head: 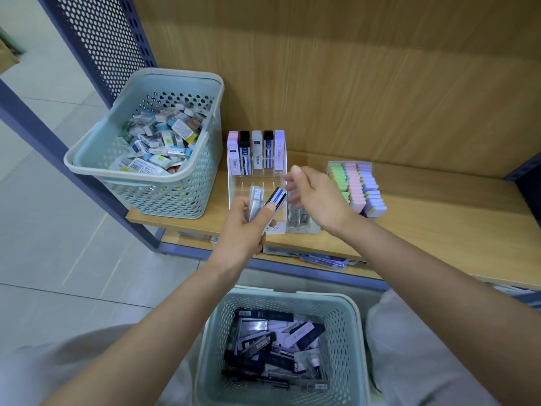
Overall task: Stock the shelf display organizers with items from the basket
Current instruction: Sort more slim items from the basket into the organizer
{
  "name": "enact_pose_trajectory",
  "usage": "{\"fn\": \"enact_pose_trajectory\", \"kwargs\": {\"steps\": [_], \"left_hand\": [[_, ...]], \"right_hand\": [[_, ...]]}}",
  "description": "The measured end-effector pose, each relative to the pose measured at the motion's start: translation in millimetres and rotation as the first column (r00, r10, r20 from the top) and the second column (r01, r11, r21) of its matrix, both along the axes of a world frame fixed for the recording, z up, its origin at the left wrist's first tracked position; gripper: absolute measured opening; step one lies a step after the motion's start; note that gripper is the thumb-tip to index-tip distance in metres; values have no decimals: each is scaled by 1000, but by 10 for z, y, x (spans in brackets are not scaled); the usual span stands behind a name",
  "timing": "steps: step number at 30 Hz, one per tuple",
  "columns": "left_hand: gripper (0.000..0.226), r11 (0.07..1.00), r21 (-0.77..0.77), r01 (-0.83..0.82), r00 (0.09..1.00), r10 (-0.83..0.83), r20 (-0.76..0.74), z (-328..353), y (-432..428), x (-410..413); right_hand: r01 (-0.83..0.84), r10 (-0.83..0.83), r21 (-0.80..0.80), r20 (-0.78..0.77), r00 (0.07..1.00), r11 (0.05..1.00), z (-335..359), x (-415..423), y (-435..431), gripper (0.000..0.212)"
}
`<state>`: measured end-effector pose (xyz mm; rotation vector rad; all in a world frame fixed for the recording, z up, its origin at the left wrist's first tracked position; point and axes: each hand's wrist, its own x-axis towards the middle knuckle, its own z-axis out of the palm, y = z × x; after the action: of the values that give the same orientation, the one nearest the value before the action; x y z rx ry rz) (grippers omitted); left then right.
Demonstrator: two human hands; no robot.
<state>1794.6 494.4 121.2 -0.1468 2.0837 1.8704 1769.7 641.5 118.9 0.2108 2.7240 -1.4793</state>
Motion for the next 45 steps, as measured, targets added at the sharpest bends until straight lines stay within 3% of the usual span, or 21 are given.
{"fn": "enact_pose_trajectory", "kwargs": {"steps": [1, 4, 8, 12, 16, 20, 22, 25, 31, 34, 38, 45], "left_hand": [[12, 1000, 5, 7, 1000, -7, 5, 6, -1, 6], [15, 999, 39, 24, 1000, -25, 12, 32, -9, 32], [23, 996, 86, 0, 1000, -1, 11, 61, -41, 46], [16, 981, 170, -95, 995, 96, -2, 141, -113, 2], [22, 989, 90, -121, 981, 133, -140, 185, -140, -29], [17, 996, -79, -32, 962, 9, -274, 217, -128, -2], [12, 994, -111, -21, 954, -13, -300, 238, -144, 10], [10, 991, -125, -49, 962, 14, -271, 307, -225, -39], [17, 992, -91, -86, 988, 73, -135, 416, -524, -327], [17, 994, -76, -73, 983, 59, -172, 432, -599, -361], [13, 997, -71, -39, 973, 21, -231, 433, -603, -418], [9, 997, -71, -26, 957, 5, -291, 436, -568, -560]], "right_hand": [[-44, 50, -114, 49, 998, 993, 97, 67, -44, 35], [-172, 196, -219, 93, 976, 960, 229, 228, -69, 13], [-46, 98, -409, 107, 989, 912, 306, 294, 19, 5], [45, 53, -556, 159, 986, 830, 280, 372, 28, 13], [-197, 258, -310, 169, 951, 930, 210, 469, -54, 15], [-296, 302, -85, 67, 951, 951, 191, 498, -249, 34], [-283, 286, -87, 19, 958, 955, 228, 492, -323, 52], [-289, 283, -123, -62, 957, 949, 304, 452, -353, 56], [-47, 31, -84, -178, 983, 995, 203, 59, -219, 16], [55, -50, 11, -268, 962, 998, 173, -234, -134, 13], [124, -47, 185, -371, 928, 975, 200, -595, -70, 29], [57, 75, 460, -263, 962, 886, 101, -1060, -41, 23]]}}
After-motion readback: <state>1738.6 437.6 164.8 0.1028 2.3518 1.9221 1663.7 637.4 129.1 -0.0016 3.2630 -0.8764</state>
